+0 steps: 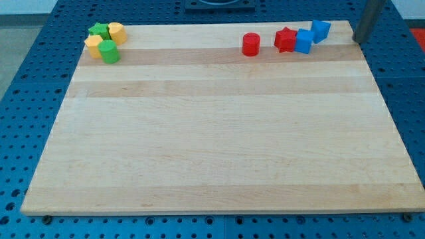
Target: Move the blue triangle above the red circle
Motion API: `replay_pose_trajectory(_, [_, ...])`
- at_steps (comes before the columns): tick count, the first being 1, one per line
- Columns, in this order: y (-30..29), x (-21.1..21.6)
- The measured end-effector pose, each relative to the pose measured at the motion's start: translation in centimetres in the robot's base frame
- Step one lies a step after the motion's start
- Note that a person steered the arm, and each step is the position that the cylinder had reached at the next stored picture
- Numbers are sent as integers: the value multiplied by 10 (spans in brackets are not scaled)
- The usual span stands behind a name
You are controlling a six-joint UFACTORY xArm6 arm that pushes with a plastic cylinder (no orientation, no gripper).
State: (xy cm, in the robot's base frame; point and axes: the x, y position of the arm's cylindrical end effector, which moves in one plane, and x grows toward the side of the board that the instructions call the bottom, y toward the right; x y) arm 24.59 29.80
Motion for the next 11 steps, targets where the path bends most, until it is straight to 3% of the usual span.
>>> replay_pose_trajectory(6, [-142,-13])
replay_pose_trajectory(8, [-143,-33])
replay_pose_trajectory(11, [-211,-36])
